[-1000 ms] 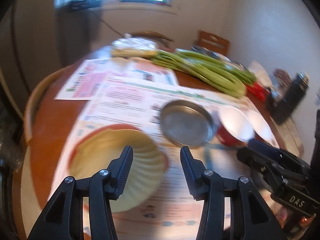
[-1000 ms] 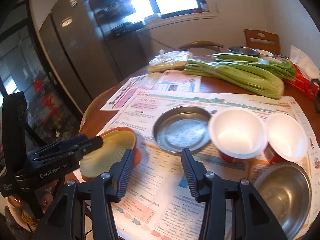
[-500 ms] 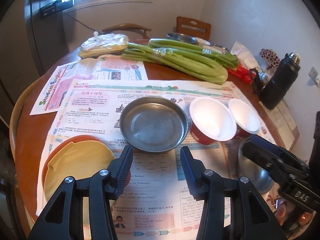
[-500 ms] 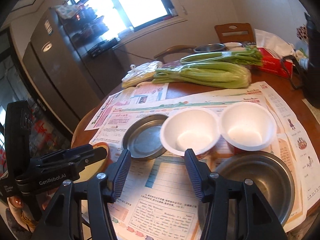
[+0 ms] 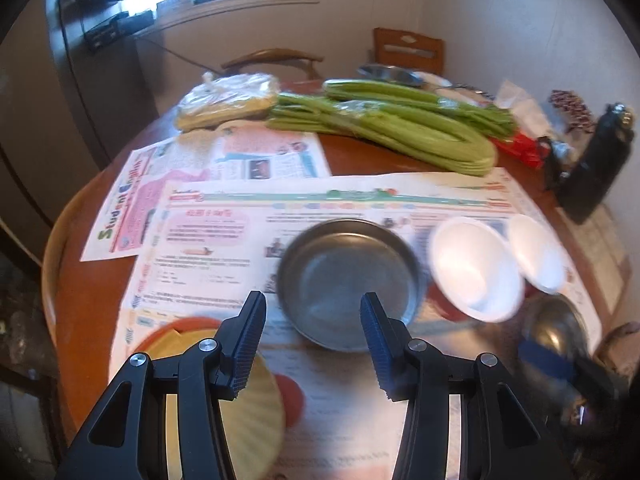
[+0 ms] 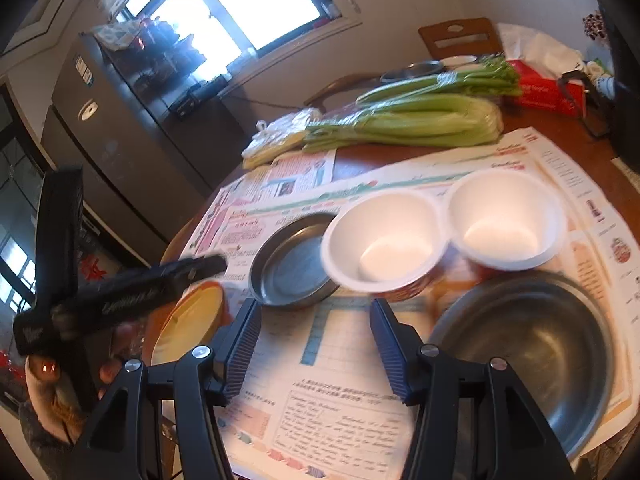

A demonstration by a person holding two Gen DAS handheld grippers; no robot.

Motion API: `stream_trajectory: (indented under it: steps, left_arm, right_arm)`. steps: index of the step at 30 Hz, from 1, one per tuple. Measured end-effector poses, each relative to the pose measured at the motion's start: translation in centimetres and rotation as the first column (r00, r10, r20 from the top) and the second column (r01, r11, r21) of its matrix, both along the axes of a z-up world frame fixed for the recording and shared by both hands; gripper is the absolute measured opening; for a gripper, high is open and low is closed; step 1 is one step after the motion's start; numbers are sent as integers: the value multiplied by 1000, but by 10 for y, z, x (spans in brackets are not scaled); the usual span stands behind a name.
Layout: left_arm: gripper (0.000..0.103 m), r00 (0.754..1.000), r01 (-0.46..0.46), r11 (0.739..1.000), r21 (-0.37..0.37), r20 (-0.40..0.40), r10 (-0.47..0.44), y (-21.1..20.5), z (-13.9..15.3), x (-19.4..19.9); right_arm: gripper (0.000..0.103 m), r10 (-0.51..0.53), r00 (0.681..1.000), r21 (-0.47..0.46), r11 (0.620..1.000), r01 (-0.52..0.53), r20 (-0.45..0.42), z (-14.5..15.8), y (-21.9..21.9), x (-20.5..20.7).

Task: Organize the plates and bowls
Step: 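Move the left tool to the rim of the shallow steel plate, then close the left tool on the steel plate rim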

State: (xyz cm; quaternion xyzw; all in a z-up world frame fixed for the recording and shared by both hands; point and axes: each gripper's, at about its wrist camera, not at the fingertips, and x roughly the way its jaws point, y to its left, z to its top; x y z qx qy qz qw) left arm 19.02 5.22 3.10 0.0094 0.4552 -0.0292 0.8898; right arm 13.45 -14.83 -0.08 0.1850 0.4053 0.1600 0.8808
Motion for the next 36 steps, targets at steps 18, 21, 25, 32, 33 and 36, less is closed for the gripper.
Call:
stream_trajectory:
  steps: [18,21,25,32,33,36]
  left_arm:
    - [51,994,-13,995,-103,-111,1,25,-49,53]
    - [51,993,-13,994,-112,-122,-1,27,-55,59]
    - [51,989,-27,991,-130,-146,8,30,-64,67]
    - [48,983,-26,989,-148,-185,-2,34,-76,75]
    - [45,982,-28,989,-148,-190,0,34,-78,76]
    - [33,983,-30,990,-135,-183,4,33,-80,77]
  right_arm:
    - [56,-69,983,-14,998,67,-167,-46,42,46]
    - [56,-63,983,-7,998,63,-171,-48,47,54]
    - [56,-81,983,-33,996,77,-163,-48,55,63]
    - [56,-108,982,-102,990,92,-158,-59,63,79]
    - [56,-113,984,-106,989,98,-141,-58,63,78]
    - [54,-109,986,-120,988,93,-130,-59,65,80]
